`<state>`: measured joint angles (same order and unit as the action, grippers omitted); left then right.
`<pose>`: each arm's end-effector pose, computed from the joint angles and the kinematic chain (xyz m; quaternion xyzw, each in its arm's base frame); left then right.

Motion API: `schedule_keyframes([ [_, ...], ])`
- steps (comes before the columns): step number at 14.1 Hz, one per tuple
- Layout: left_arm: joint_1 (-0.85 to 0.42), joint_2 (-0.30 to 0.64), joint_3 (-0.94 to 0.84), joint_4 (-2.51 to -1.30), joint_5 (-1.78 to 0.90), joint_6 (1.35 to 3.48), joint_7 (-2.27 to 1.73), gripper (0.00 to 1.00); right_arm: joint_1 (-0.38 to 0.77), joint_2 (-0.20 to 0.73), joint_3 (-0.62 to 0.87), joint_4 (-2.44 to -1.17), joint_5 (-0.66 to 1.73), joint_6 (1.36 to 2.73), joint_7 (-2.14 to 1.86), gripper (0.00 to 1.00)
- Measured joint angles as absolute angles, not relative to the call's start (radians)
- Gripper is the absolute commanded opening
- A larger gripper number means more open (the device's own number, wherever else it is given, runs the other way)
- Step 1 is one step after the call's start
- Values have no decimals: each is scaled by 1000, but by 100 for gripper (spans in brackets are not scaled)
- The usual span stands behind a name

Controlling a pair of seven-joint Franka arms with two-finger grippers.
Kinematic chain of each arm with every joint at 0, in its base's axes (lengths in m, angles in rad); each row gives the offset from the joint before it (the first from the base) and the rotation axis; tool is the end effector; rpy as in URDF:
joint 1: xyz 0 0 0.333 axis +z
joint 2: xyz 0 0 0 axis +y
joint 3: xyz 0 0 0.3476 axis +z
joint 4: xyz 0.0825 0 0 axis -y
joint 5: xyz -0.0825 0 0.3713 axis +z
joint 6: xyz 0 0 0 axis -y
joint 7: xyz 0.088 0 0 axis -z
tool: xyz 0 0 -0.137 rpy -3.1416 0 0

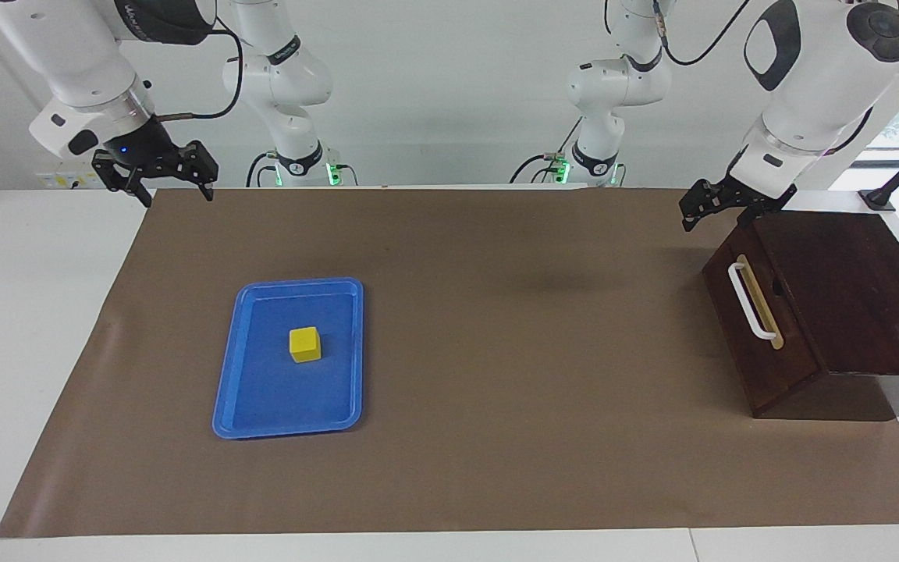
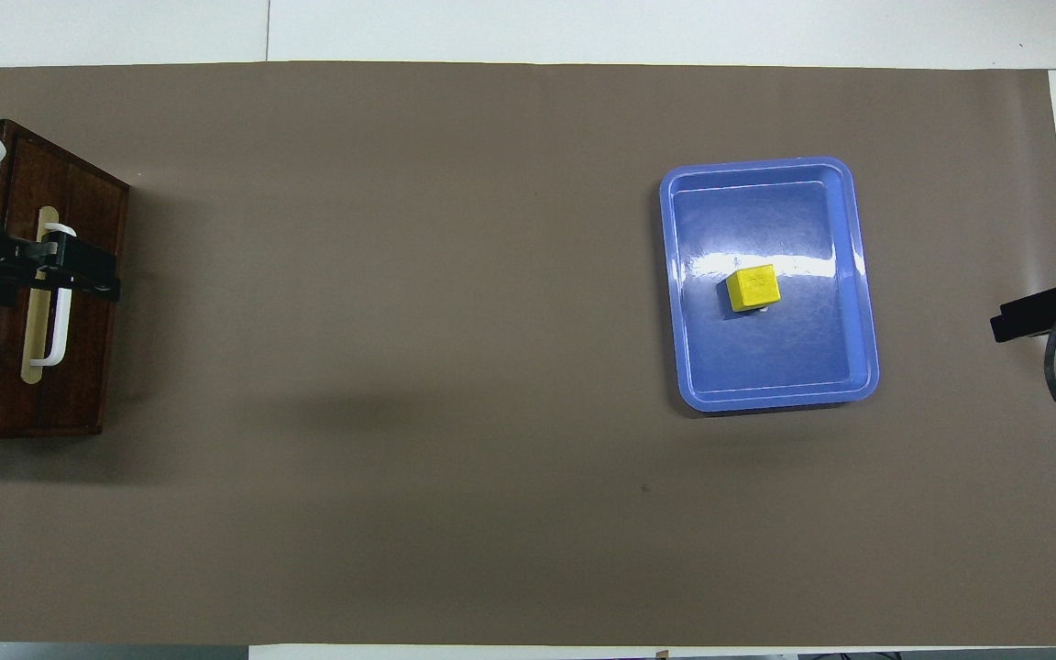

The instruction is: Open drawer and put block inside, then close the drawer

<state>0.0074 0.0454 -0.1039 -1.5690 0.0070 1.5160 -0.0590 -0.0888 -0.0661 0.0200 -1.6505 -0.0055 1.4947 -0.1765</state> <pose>0.5445 -0.0504 0.5979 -0.9986 0.0188 0.0488 0.0049 0.5059 -0.0353 0.6184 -0.9975 -0.0536 0.0449 0.0021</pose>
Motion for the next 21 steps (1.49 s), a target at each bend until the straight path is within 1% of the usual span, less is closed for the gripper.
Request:
schedule_keyframes([
  [13,-18,45,-119,-1569,7,1516,-59,100,-89,-58,22,-1645,-6,1489,-176,100],
  [14,-18,45,-118,-1569,7,1516,-59,100,-89,-46,23,-1623,-6,1467,-176,100],
  [16,-18,45,-113,-1569,7,1516,-59,100,-89,2,27,-1522,-6,1406,-176,100],
  [18,-18,45,-110,-1570,7,1516,-59,100,-89,36,29,-1455,-6,1381,-176,100],
  [21,-18,45,-107,-1572,7,1516,-59,100,-89,44,35,-1438,-6,1391,-176,100],
])
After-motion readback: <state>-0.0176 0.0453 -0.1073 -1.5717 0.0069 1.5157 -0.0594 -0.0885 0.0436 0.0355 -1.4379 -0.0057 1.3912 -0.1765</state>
